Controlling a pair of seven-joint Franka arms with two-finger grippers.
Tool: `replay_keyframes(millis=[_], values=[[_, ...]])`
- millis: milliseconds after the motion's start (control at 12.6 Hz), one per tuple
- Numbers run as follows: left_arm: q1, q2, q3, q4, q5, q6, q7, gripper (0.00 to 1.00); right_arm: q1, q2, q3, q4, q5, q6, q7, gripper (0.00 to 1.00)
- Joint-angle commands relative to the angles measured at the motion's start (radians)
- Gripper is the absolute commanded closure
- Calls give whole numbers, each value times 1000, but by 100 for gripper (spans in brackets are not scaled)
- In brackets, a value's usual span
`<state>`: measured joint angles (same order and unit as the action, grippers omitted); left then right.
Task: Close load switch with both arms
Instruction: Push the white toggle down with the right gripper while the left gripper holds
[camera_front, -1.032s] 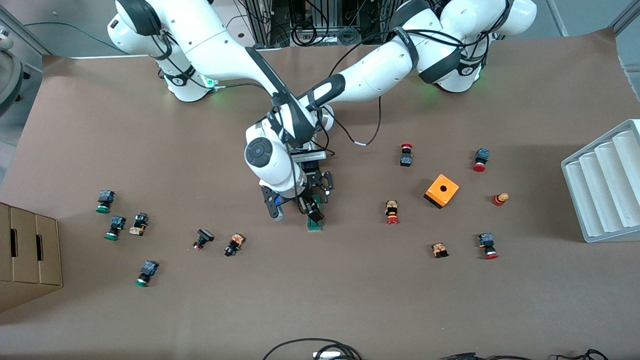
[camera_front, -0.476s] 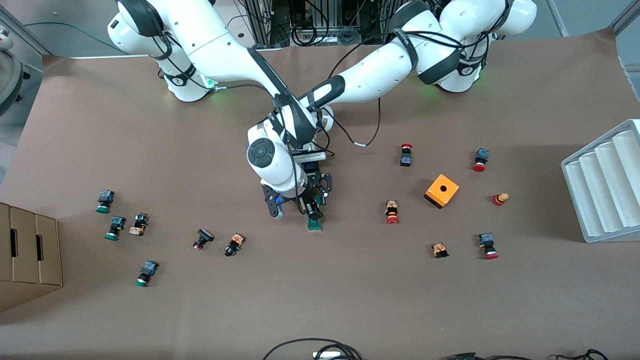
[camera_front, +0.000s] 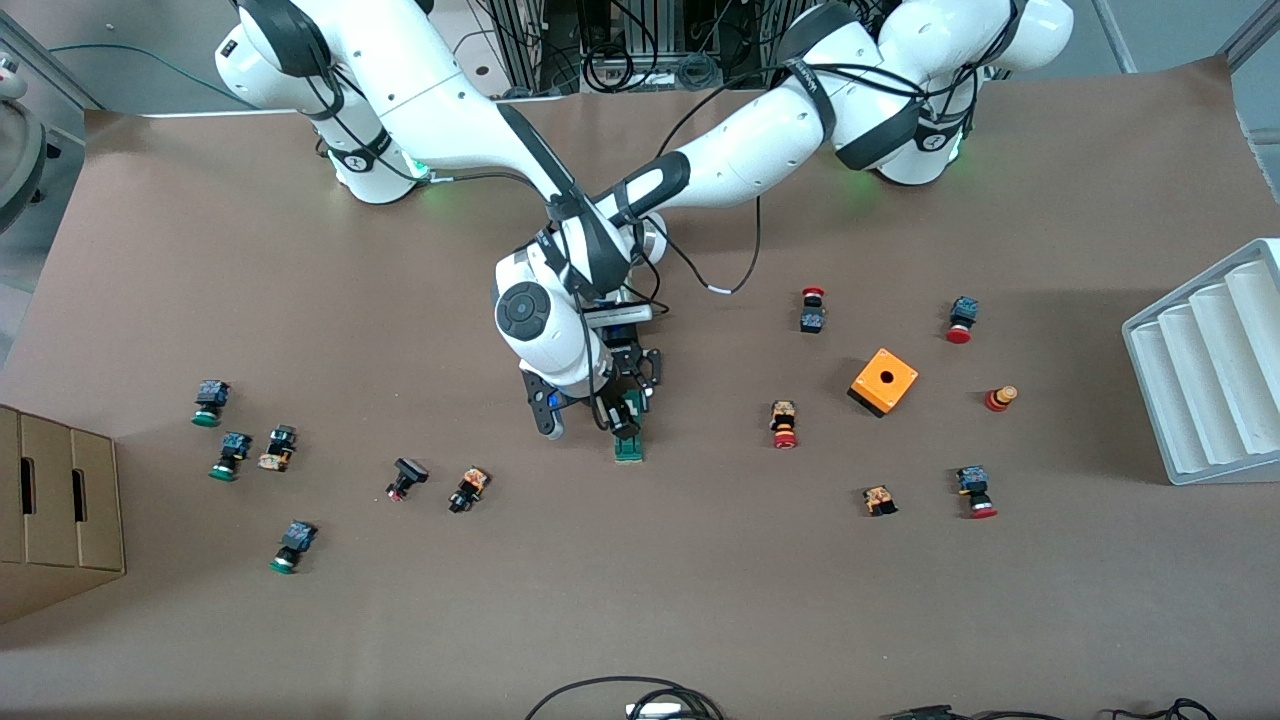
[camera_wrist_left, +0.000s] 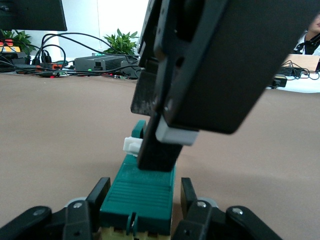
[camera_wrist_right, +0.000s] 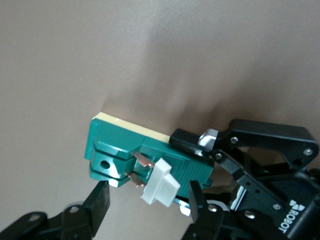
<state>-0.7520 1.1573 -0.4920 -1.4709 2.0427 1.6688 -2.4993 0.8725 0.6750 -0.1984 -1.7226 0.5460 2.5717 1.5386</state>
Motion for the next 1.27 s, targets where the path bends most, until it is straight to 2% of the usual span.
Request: replay_keyframes(millis=[0, 318, 476, 635, 794, 1191], values=[[-12, 27, -4, 35, 10, -20, -9, 45, 0, -2, -1, -15, 14, 27, -14, 35], [-12, 27, -2, 34, 10, -20, -9, 46, 2, 0, -1, -14, 14, 38, -14, 39], [-12, 27, -4, 35, 8, -20, -9, 46, 2, 3, -1, -9, 14, 41, -15, 47], [-12, 27, -4, 34, 8, -20, -7, 48, 0, 3, -1, -8, 14, 41, -15, 50], [-13, 27, -4, 34, 8, -20, -9, 48, 2, 3, -1, -8, 12, 41, -15, 58], [-12, 27, -4, 34, 8, -20, -7, 48, -7, 1, -1, 3, 17, 38, -14, 62]])
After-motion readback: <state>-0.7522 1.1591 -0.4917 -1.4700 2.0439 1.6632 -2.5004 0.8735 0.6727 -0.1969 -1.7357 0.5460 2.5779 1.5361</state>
